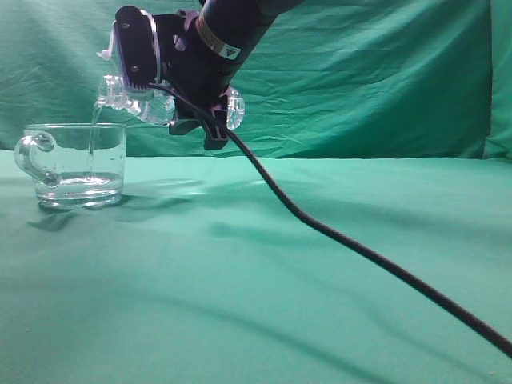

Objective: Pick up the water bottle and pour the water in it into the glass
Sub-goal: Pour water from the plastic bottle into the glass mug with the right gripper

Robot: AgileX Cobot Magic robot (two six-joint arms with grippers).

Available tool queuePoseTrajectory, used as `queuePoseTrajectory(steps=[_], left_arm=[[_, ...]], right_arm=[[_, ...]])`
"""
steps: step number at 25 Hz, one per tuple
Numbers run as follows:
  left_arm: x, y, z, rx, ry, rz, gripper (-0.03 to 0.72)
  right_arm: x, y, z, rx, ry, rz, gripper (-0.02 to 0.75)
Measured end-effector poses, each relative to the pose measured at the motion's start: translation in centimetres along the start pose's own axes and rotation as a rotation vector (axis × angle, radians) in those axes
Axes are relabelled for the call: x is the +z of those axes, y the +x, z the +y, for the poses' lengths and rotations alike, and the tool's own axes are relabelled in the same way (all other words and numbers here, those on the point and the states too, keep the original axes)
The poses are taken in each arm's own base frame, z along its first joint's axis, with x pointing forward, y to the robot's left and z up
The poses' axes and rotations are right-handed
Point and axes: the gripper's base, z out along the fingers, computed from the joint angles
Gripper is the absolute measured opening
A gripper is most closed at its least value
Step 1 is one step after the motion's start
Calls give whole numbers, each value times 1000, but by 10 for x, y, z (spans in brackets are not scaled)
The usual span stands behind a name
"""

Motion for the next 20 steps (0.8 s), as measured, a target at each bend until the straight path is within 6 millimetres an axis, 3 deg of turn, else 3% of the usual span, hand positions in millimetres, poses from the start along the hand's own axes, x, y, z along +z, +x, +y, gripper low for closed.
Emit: queuePoseTrajectory(steps=[20], left_arm=[[0,0,0,0,0,0,0]], right_arm=[[0,0,0,0,0,0,327]])
